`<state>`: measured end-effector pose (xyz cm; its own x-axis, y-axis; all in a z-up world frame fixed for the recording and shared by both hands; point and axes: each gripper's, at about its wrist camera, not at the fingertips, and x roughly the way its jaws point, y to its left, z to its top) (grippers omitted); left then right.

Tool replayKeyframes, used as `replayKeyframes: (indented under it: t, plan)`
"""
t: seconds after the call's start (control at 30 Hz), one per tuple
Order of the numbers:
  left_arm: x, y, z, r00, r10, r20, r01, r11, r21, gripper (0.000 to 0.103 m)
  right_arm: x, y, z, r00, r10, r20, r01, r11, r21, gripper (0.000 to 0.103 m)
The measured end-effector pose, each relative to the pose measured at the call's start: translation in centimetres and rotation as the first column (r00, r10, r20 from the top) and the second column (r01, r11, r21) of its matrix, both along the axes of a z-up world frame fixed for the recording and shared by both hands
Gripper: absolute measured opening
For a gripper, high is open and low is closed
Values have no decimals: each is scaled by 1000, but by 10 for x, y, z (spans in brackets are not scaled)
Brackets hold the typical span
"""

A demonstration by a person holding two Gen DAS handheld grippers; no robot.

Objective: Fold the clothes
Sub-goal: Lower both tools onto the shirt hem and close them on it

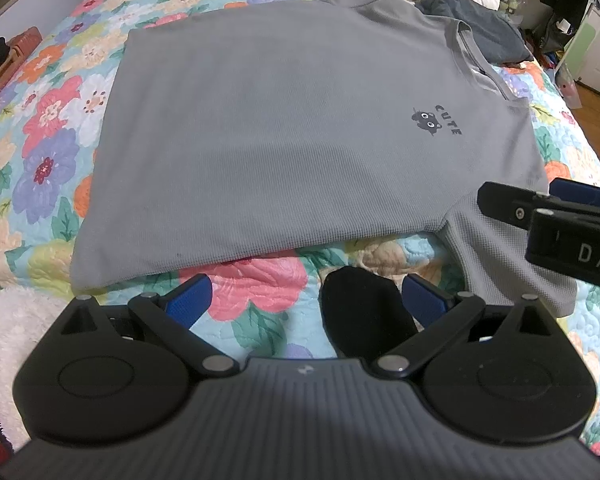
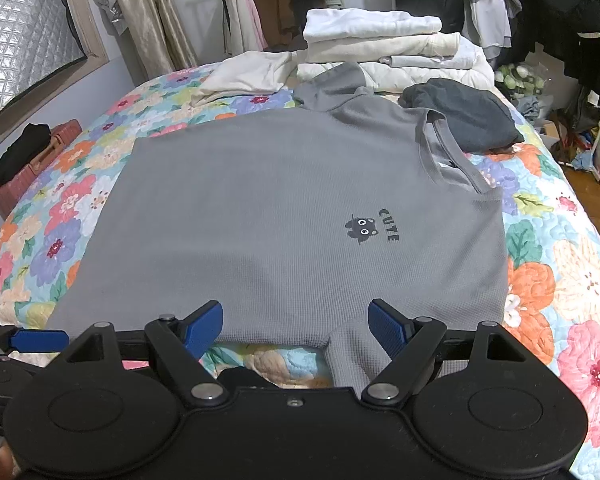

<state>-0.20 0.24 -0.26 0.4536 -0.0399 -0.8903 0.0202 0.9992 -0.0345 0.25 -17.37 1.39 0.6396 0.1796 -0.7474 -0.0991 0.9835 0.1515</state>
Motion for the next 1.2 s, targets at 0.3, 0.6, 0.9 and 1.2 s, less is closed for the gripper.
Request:
replayKeyframes:
  t: [0.3, 0.6, 0.9, 1.2]
  plan:
    - [6, 2, -10, 1000, -1, -19, 0, 1000, -3, 103, 4, -2, -5, 1000, -4, 6, 4, 1000, -14, 84]
    - [13, 26, -19, 999, 54, 9, -54, 998, -36, 103, 8, -26, -11, 987, -10, 162, 8, 1000, 12, 84]
    - [17, 108, -45, 952, 303, -43, -306, 941, -147, 92, 12, -98, -22, 960, -101, 262, 98, 995, 24, 84]
    - [21, 118, -76, 948, 276, -157, -309, 917, -253, 87, -19, -154, -81, 979, -203, -17, 203, 975, 90, 84]
